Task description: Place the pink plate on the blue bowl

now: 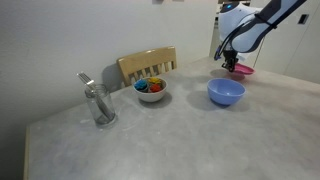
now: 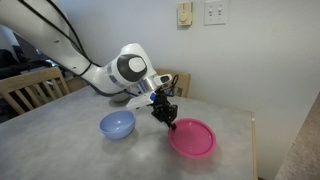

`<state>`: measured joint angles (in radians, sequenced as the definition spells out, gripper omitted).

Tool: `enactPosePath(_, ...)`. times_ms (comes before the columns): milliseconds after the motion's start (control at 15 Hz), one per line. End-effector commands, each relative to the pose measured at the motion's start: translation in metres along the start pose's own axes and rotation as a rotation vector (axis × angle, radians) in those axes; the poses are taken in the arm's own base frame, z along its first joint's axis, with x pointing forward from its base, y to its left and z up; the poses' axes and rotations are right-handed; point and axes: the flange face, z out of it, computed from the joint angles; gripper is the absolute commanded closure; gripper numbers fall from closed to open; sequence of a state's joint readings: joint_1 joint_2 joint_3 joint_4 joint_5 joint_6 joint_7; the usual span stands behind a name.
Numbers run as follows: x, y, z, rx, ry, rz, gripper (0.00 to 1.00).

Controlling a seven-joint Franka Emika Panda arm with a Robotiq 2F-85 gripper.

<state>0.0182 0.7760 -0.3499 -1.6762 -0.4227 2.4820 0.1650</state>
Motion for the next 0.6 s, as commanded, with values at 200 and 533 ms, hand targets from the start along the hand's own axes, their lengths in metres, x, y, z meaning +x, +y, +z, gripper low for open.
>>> enactPosePath(200, -0.025, -0.019, -0.044, 0.007, 0.064, -0.073, 0.97)
enactPosePath(533, -0.043, -0.031, -0.078, 0.000, 0.110, -0.123, 0.97)
